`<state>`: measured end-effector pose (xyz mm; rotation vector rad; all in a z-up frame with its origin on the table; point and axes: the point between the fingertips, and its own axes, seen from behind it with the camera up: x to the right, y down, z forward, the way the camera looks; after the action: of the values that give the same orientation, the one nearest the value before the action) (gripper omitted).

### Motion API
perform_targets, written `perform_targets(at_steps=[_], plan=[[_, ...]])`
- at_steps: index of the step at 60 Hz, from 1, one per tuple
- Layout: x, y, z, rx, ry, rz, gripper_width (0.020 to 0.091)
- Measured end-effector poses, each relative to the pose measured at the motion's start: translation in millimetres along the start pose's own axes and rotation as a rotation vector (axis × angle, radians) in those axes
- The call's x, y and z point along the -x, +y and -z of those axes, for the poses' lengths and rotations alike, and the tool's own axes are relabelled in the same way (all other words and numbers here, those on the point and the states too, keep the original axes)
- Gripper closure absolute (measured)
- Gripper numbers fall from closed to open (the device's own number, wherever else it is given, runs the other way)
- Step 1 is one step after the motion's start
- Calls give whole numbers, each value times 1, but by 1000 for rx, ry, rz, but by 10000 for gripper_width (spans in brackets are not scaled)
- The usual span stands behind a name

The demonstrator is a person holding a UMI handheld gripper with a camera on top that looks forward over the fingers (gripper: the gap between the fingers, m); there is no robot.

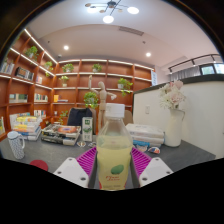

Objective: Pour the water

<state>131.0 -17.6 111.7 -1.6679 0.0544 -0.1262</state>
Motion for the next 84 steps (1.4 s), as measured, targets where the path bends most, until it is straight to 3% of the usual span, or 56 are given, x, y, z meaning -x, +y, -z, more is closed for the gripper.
perform_targets(at_steps=[10, 15, 26, 36, 61, 70, 79, 84], plan=[[-2, -1, -1, -25, 12, 9, 734], [0, -2, -2, -16, 1, 28, 780], [5, -2, -4, 10, -11, 129, 782], [50, -10, -5, 15, -84, 438, 782], [227, -54, -6, -169, -237, 1305, 778], [273, -58, -8, -254, -240, 1593, 777], [298, -55, -12, -282, -226, 1845, 760], [311, -62, -12, -354, -182, 1987, 761]])
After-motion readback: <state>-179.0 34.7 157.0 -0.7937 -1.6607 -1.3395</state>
